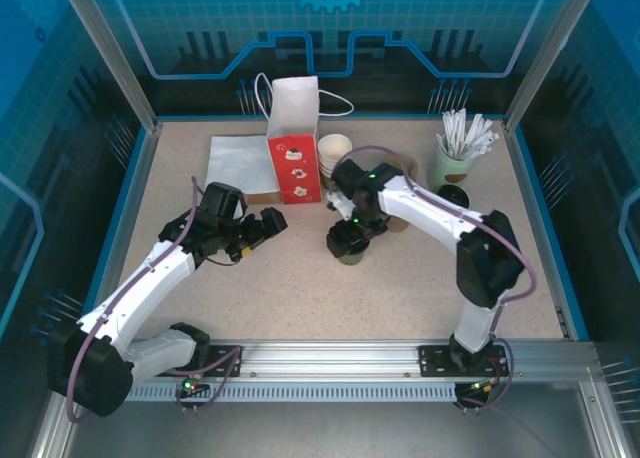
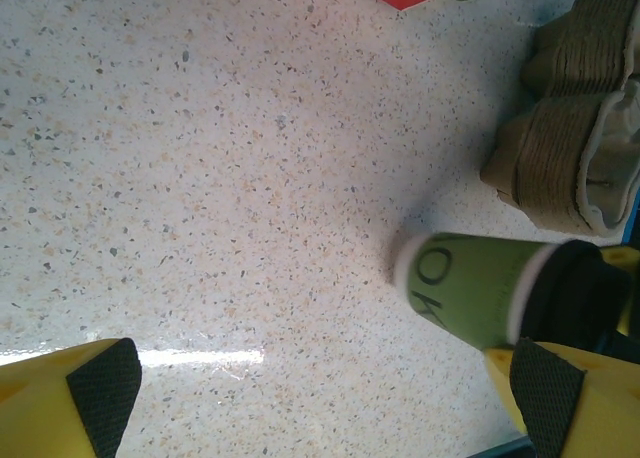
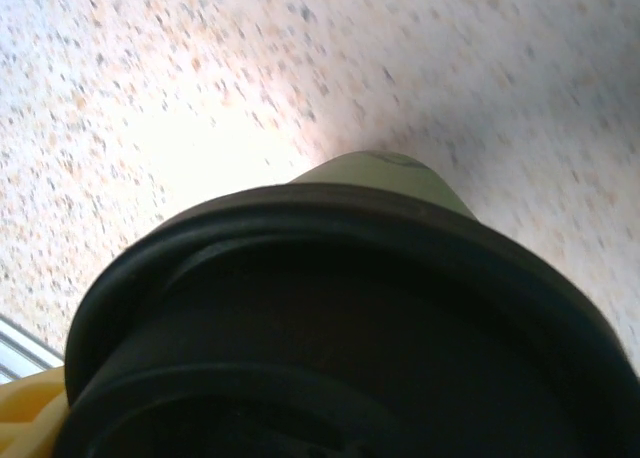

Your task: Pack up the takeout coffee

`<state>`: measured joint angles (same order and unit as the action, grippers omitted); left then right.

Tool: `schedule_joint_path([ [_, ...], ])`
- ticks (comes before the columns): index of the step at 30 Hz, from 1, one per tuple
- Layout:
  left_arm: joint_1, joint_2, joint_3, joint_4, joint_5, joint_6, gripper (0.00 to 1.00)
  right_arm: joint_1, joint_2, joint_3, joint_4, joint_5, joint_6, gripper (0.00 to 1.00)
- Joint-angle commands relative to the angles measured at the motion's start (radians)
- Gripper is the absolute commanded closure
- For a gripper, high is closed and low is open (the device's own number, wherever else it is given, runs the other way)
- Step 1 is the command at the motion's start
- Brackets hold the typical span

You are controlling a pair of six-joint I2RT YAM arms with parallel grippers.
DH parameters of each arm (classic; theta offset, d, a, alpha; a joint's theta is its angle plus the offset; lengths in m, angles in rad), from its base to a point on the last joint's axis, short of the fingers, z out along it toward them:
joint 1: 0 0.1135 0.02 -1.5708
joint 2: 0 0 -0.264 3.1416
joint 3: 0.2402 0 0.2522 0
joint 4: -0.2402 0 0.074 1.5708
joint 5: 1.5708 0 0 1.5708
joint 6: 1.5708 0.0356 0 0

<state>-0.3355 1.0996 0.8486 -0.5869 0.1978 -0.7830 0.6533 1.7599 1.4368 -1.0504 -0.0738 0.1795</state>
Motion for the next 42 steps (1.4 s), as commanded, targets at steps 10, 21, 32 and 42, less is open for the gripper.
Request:
schedule_joint_path([
  [10, 0.013, -0.006, 0.064, -0.002, -0.047, 0.068, 0.01, -0.433, -0.292, -0.280, 0.001, -0.055, -0.046, 0.18],
  [21, 0.016, -0.002, 0.091, -0.005, -0.082, 0.083, 0.01, -0.748, -0.239, -0.268, 0.059, -0.082, -0.129, 0.18],
  [32, 0.018, 0.018, 0.127, -0.031, -0.092, 0.093, 0.01, -0.779, -0.152, -0.295, 0.147, -0.075, -0.127, 0.17],
  [42, 0.019, 0.026, 0.130, -0.031, -0.093, 0.093, 0.01, -0.780, -0.134, -0.312, 0.163, -0.094, -0.133, 0.10],
])
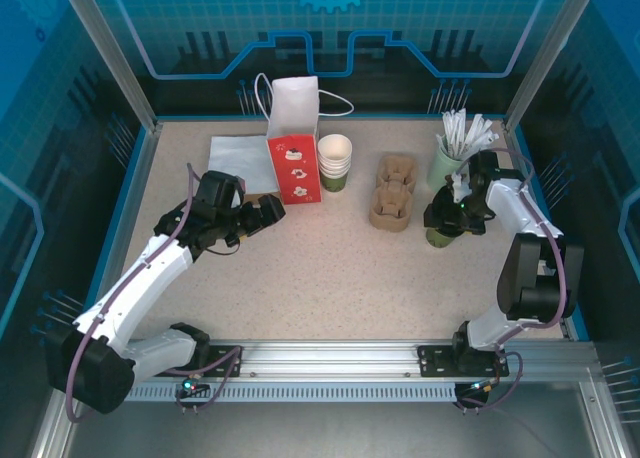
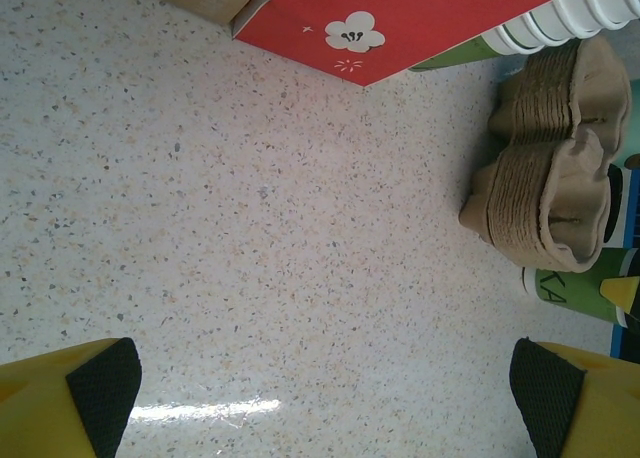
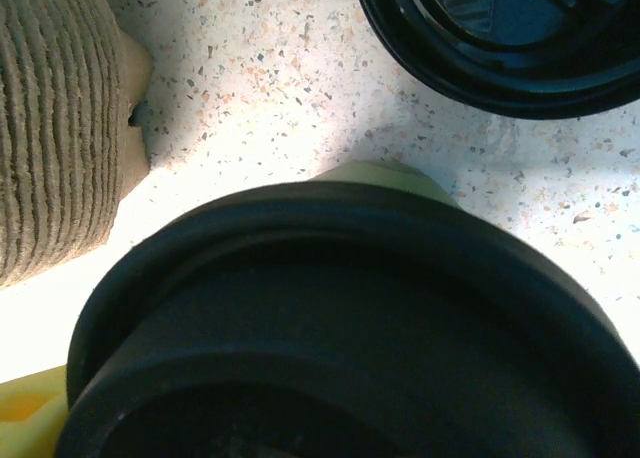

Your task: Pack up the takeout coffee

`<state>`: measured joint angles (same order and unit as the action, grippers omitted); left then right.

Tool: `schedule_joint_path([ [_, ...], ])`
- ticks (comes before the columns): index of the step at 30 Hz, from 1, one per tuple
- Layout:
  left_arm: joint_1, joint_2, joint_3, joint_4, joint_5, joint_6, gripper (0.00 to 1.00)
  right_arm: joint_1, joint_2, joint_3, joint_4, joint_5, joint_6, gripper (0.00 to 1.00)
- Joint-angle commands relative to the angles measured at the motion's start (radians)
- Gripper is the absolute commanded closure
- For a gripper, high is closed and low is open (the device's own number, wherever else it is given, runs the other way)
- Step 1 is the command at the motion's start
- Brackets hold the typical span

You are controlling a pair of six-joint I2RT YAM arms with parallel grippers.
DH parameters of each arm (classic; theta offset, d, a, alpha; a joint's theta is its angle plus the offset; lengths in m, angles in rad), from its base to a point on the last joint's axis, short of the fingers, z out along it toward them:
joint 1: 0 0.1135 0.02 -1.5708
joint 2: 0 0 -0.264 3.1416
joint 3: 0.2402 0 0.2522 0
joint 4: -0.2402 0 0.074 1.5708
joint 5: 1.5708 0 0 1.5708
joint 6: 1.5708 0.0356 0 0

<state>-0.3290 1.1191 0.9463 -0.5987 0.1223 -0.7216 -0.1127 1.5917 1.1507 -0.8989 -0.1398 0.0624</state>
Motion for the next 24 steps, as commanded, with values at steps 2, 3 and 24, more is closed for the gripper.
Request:
schedule_joint_path([
  [2, 0.012, 0.007, 0.034, -0.018, -0.017, 0.031, 0.01, -0.014, 0.033, -0.023, 0.008, -0.026, -0.019, 0.08],
  [3, 0.012, 0.007, 0.034, -0.017, -0.016, 0.031, 0.01, -0.016, 0.033, -0.023, 0.006, -0.025, -0.019, 0.06],
  [24, 0.015, 0.000, 0.057, -0.033, 0.002, 0.042, 0.01, -0.019, -0.044, 0.031, -0.050, 0.015, -0.006, 0.00],
])
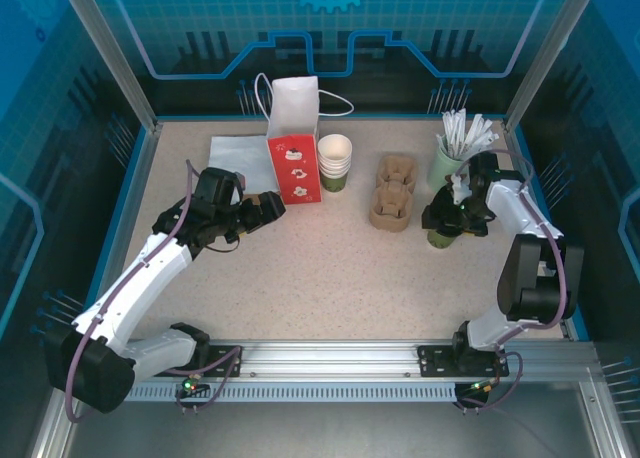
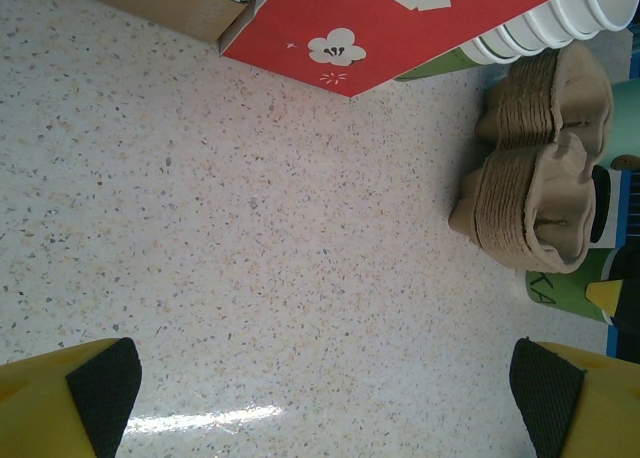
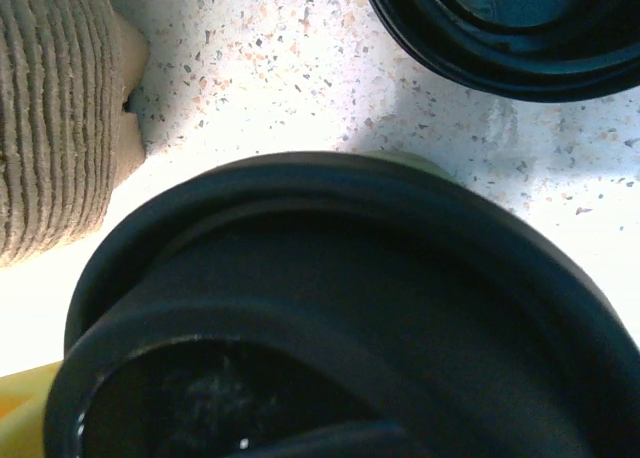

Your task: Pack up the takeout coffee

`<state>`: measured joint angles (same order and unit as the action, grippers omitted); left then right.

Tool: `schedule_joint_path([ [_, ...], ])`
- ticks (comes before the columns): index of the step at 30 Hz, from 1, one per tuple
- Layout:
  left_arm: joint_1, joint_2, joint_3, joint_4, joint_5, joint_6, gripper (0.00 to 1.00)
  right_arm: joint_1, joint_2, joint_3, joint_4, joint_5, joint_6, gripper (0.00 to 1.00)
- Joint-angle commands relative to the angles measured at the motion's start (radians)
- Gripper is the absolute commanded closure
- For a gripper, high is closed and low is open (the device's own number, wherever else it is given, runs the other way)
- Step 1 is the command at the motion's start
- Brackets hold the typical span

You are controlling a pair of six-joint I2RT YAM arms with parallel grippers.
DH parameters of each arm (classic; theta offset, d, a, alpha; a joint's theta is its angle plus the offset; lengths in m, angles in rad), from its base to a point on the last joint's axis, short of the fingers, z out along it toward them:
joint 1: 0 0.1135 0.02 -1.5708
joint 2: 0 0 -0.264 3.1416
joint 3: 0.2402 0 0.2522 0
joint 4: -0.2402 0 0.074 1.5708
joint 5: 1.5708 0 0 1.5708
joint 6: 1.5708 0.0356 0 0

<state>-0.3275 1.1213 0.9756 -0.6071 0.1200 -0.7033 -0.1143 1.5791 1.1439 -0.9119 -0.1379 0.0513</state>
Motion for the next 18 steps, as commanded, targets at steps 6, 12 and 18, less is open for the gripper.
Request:
schedule_joint_path([
  [6, 0.021, -0.009, 0.032, -0.033, 0.009, 0.028, 0.01, -0.020, -0.078, 0.072, -0.065, 0.054, 0.014, 0.00],
  [12, 0.034, -0.030, 0.038, -0.043, 0.004, 0.033, 0.01, -0.028, -0.161, 0.101, -0.091, 0.100, 0.027, 0.00],
  [18, 0.042, -0.053, 0.060, -0.059, -0.008, 0.054, 0.01, -0.045, -0.311, 0.112, -0.069, 0.116, 0.033, 0.00],
])
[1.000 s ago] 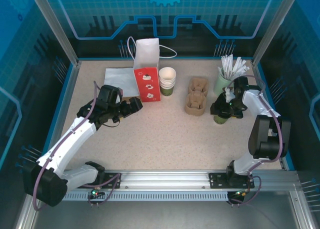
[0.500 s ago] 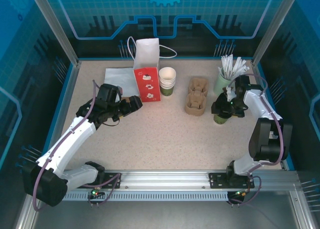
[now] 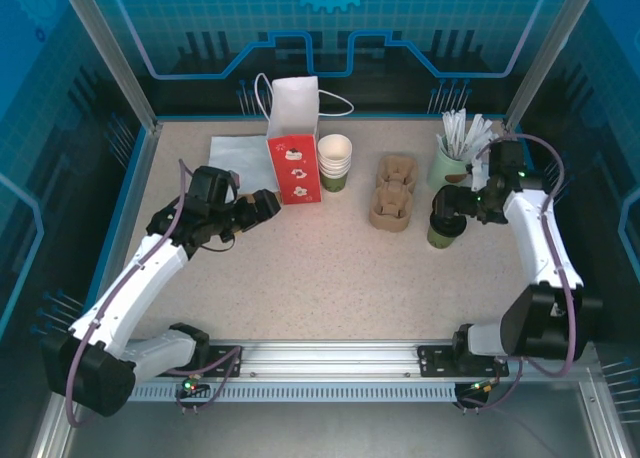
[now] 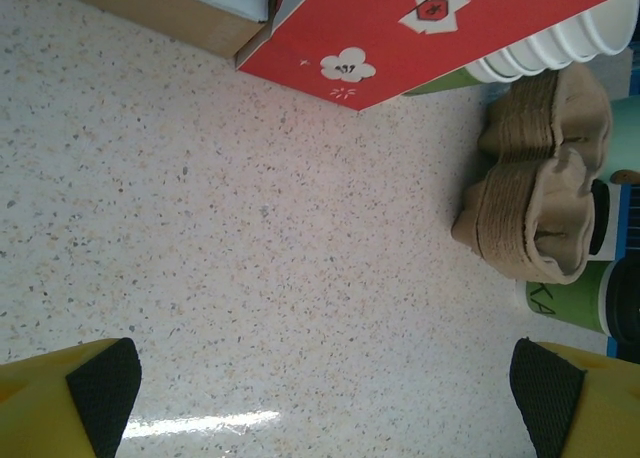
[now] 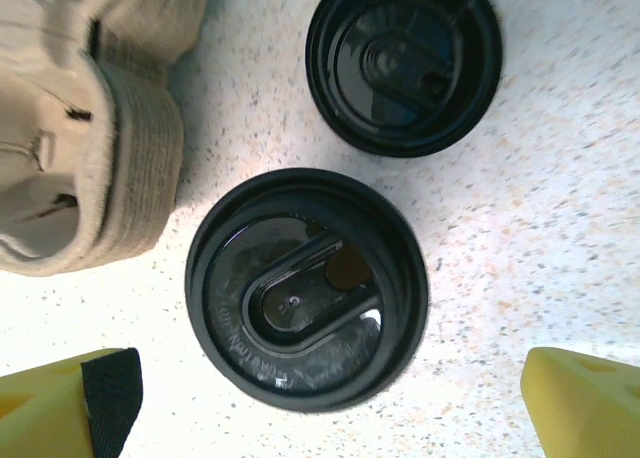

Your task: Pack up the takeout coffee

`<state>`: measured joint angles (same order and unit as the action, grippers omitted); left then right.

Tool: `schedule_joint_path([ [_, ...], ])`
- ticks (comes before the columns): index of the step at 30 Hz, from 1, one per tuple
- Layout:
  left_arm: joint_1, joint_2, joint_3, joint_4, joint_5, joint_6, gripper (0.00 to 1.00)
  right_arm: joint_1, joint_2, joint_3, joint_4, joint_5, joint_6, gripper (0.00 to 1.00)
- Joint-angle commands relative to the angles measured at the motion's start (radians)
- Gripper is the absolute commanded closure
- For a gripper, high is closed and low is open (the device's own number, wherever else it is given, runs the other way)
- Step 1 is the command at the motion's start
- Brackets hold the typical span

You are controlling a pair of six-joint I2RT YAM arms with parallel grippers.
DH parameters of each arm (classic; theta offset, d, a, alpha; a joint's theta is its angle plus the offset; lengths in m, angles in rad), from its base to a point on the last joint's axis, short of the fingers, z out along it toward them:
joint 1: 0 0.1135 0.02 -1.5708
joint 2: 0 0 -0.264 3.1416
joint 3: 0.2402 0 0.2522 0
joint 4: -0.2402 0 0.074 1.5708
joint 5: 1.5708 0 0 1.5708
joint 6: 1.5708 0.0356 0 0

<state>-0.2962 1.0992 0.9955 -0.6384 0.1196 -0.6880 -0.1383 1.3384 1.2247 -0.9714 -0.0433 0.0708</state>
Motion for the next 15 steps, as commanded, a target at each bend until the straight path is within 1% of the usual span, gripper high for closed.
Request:
schedule_joint_path([
  [1, 0.012, -0.036, 0.043, -0.029, -0.012, 0.042, 0.01, -0.023, -0.101, 0.027, 0.003, 0.027, 0.015, 0.00],
  [5, 0.017, -0.047, 0.057, -0.040, -0.030, 0.053, 0.01, -0.029, -0.250, -0.024, 0.093, 0.022, 0.009, 0.00],
  [9, 0.021, -0.043, 0.082, -0.053, -0.031, 0.053, 0.01, -0.045, -0.393, -0.110, 0.210, 0.012, 0.047, 0.00],
  [12, 0.023, -0.041, 0.098, -0.061, -0.032, 0.051, 0.01, -0.058, -0.464, -0.171, 0.284, -0.057, 0.086, 0.00],
  [15, 0.028, -0.036, 0.117, -0.063, -0.035, 0.044, 0.01, -0.065, -0.487, -0.192, 0.310, -0.163, 0.114, 0.00],
])
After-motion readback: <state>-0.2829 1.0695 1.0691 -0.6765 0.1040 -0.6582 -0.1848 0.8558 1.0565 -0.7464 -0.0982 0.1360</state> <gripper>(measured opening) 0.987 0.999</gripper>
